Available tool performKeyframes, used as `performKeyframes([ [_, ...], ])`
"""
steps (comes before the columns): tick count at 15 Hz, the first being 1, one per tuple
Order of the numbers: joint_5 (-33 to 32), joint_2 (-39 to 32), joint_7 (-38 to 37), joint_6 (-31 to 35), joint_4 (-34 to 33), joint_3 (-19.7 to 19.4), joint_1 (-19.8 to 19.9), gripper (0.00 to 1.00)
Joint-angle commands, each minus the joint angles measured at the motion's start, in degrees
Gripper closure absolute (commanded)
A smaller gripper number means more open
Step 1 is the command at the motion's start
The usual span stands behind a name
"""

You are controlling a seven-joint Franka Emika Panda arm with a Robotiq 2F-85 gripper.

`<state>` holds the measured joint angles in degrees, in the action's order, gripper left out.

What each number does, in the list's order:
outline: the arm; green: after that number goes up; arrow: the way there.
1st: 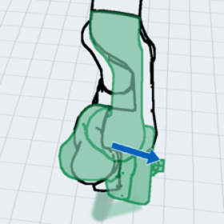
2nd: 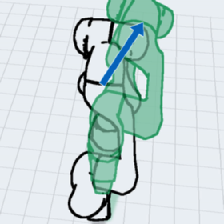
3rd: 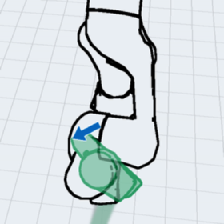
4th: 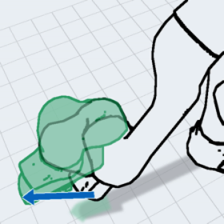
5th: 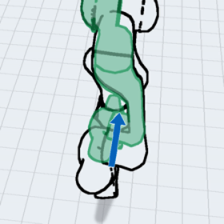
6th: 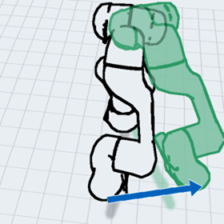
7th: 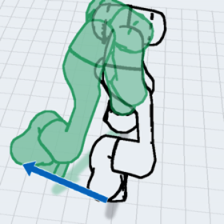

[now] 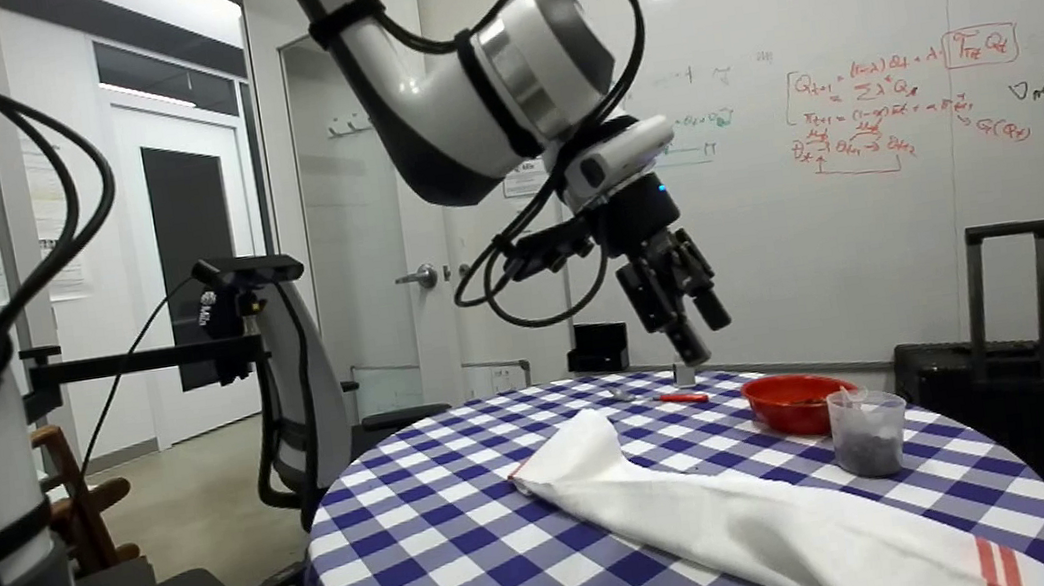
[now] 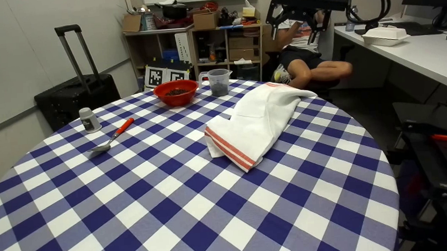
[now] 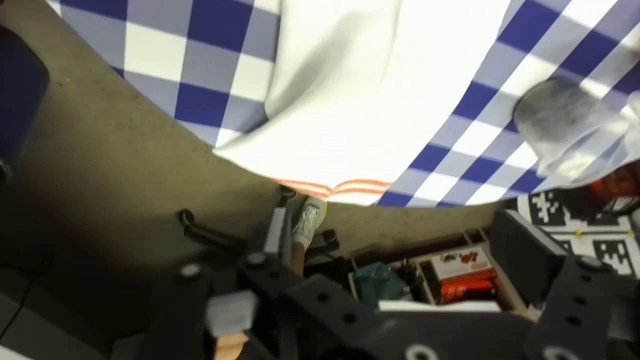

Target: Unfold the dish cloth on the table

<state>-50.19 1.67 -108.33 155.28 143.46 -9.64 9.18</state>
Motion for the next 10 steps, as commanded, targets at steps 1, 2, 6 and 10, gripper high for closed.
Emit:
performKeyframes([
  [1,16.1,3.9,14.5,1.1,4.2,3.3,-4.0,0.0],
  [2,21.0,4.0,18.3,0.9,4.6,4.3,-5.4,0.0],
  [6,40.3,5.1,35.5,-3.0,4.5,3.2,-15.1,0.0],
  [10,52.8,8.2,52.3,-14.1,2.1,2.7,-19.4,0.0],
])
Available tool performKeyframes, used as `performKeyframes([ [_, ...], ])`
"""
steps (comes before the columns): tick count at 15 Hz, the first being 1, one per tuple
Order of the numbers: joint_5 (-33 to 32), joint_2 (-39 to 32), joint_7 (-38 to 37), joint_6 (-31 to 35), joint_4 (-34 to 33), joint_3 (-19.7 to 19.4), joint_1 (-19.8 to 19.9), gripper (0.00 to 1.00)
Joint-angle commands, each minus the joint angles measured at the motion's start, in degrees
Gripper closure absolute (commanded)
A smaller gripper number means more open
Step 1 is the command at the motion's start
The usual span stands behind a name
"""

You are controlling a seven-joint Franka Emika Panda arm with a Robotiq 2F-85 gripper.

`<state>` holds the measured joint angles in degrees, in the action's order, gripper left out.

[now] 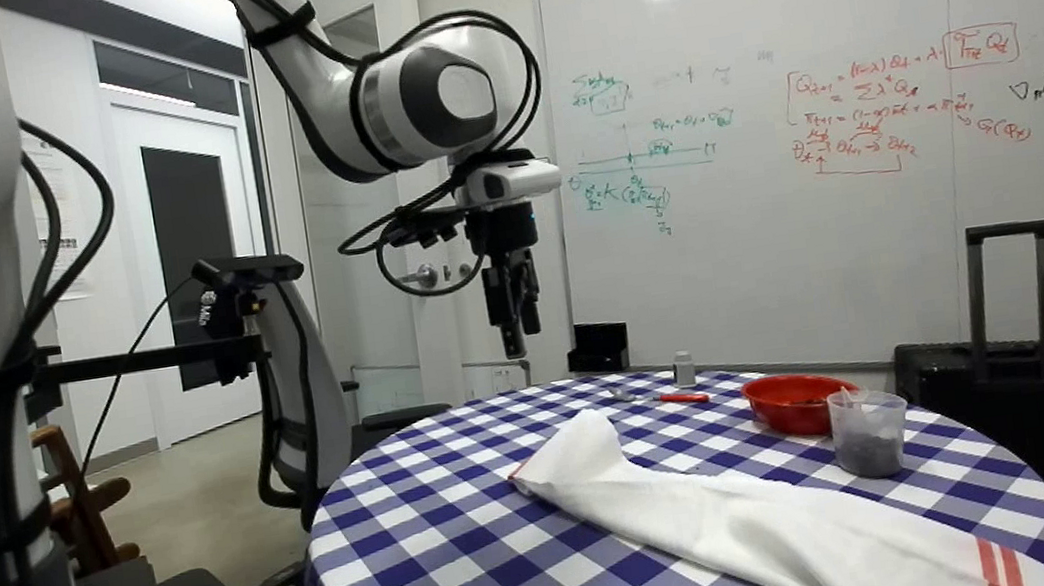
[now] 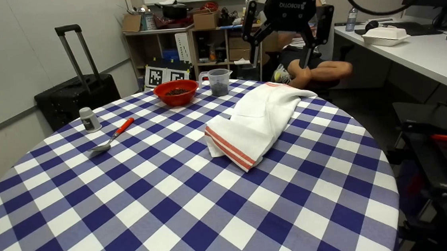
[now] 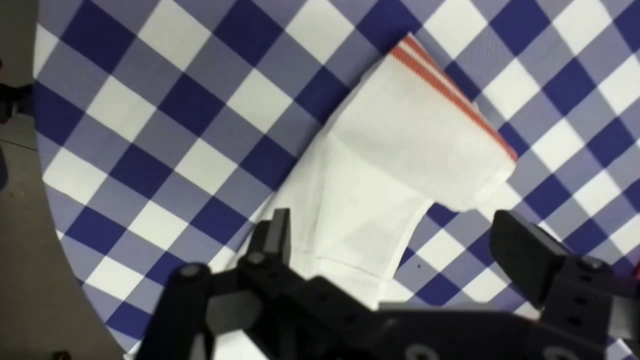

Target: Unfold the dish cloth on the table

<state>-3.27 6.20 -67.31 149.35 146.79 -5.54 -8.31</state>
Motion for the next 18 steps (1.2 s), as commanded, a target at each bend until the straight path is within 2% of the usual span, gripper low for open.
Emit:
performKeyframes([
  [1,6.6,4.4,14.9,-11.9,-2.0,2.1,1.7,0.0],
  [5,1.7,6.7,25.0,-25.1,-5.5,3.5,5.6,0.0],
  [9,0.3,8.1,35.8,-32.5,-7.5,5.1,7.2,0.0],
  [13,0.5,8.9,46.0,-35.8,-8.4,6.9,6.7,0.0],
  [17,1.5,9.8,57.1,-36.1,-9.0,7.7,5.5,0.0],
  [18,1.1,8.8,52.3,-34.3,-8.1,8.1,6.7,0.0],
])
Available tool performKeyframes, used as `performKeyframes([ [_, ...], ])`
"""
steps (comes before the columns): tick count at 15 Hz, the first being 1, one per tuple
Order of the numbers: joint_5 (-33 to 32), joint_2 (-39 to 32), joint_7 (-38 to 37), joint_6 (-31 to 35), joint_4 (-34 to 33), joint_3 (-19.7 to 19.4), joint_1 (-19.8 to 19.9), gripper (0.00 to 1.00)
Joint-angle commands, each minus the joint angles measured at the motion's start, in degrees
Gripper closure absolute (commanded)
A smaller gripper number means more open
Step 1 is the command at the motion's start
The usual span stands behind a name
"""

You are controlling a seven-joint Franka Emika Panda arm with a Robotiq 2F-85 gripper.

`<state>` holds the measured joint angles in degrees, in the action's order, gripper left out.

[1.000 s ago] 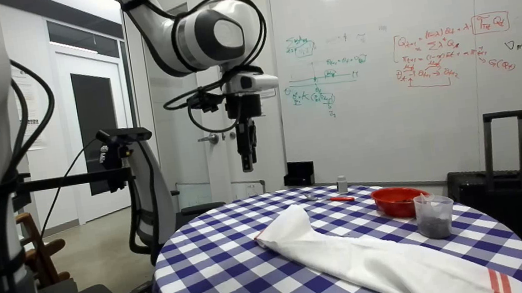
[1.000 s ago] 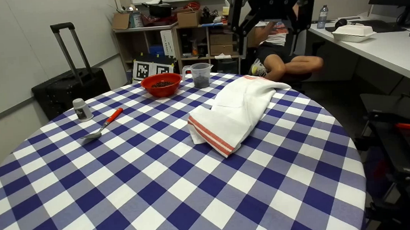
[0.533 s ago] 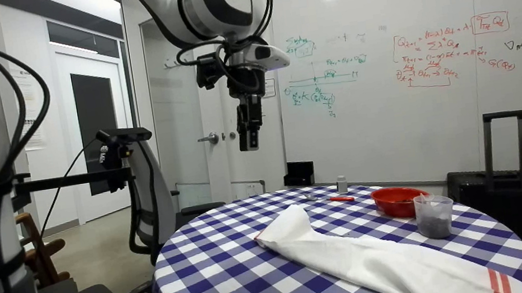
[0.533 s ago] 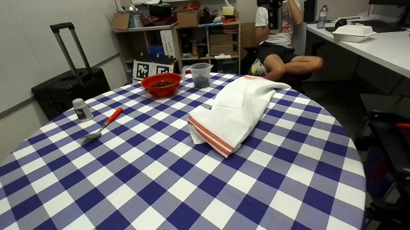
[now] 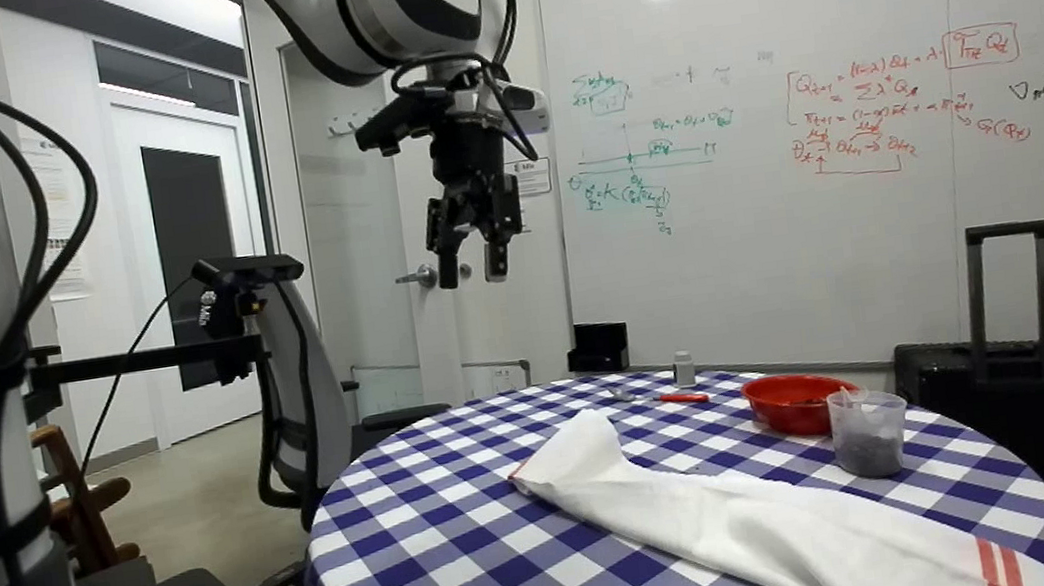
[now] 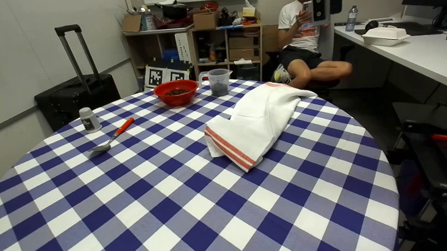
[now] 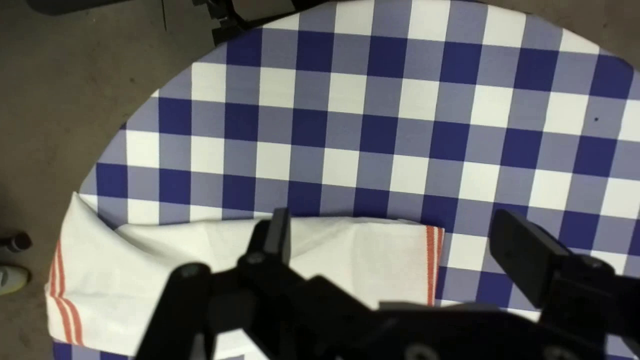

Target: Unfold the dish cloth on the table

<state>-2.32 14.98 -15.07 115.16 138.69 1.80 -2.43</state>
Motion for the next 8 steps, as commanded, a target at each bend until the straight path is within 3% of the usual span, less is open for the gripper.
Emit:
performKeyframes([
  [1,0.2,0.1,0.5,-0.1,-0.1,0.8,0.7,0.0],
  [8,0.2,-0.1,0.5,0.0,0.1,0.8,1.0,0.0],
])
